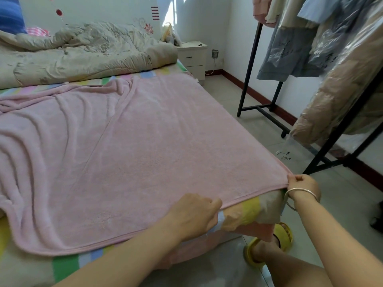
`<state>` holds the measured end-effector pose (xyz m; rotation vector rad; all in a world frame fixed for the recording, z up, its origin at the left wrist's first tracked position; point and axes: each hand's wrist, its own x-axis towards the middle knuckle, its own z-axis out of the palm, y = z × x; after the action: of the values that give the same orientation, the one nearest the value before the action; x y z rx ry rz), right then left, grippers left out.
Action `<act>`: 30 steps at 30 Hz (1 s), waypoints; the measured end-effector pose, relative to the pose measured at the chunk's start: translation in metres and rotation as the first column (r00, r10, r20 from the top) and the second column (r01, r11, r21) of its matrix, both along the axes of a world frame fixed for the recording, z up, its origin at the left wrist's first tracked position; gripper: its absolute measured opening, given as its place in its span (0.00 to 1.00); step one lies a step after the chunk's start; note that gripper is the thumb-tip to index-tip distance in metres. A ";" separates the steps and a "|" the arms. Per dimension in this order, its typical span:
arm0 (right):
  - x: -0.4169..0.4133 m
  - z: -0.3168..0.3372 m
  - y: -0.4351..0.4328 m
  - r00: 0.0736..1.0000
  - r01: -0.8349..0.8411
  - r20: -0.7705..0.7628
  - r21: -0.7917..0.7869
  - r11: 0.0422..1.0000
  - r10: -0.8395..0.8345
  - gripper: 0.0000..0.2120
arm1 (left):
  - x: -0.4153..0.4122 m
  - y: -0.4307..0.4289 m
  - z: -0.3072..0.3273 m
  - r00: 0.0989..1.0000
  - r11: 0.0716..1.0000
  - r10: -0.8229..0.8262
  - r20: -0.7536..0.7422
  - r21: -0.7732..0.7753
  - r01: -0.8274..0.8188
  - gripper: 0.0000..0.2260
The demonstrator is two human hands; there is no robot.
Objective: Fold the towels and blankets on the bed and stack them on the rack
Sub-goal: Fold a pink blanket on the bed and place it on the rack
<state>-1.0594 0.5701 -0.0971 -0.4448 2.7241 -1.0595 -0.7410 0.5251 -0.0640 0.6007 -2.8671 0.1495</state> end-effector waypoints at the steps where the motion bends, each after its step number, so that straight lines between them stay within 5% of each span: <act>1: 0.000 -0.004 0.002 1.000 -0.007 0.012 0.015 1.000 0.007 0.11 | 0.000 0.001 -0.001 1.000 1.000 0.002 -0.007 0.018 -0.001 0.07; 5: 0.009 -0.001 -0.001 1.000 0.004 0.013 0.077 0.997 -0.005 0.10 | 0.007 0.005 -0.004 0.995 0.996 0.041 -0.092 0.084 -0.033 0.08; 8: 0.027 0.019 -0.004 0.979 -0.016 -0.203 0.066 0.998 0.029 0.15 | 0.027 0.006 0.010 0.972 0.951 0.173 -0.156 0.285 -0.124 0.09; 11: 0.080 0.040 -0.023 0.881 -0.275 -0.382 0.070 0.959 0.280 0.17 | 0.069 0.003 0.023 0.925 0.940 0.255 -0.280 0.297 -0.169 0.08; 13: 0.139 0.044 -0.041 0.787 -0.513 -0.342 0.099 0.853 0.513 0.18 | 0.107 -0.004 0.027 0.883 0.920 0.343 -0.322 0.305 -0.246 0.06; 16: 0.240 0.041 -0.065 0.560 -0.723 -0.334 0.249 0.644 0.758 0.34 | 0.169 -0.017 0.030 0.787 0.850 0.516 -0.340 0.323 -0.417 0.07; 19: 0.338 0.036 -0.069 0.340 -0.797 -0.205 0.455 0.397 0.918 0.32 | 0.236 -0.022 0.030 0.695 0.769 0.638 -0.330 0.312 -0.558 0.10; 23: 0.432 0.039 -0.059 0.151 -0.857 -0.187 0.465 0.222 0.971 0.48 | 0.323 -0.018 0.029 0.559 0.676 0.730 -0.393 0.301 -0.672 0.10; 27: 0.490 0.047 -0.068 0.072 -0.933 -0.437 0.288 0.215 0.896 0.32 | 0.398 -0.015 0.032 0.363 0.515 0.820 -0.442 0.294 -0.805 0.13; 30: 0.519 0.057 -0.090 0.043 -0.970 -0.480 0.190 0.151 0.876 0.23 | 0.441 -0.022 0.030 0.230 0.368 0.896 -0.379 0.346 -0.863 0.14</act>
<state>-0.5405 0.4802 -0.0400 -2.4246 1.6736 -0.7421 -0.2999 0.5029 -0.0336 1.9131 -1.6474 0.0357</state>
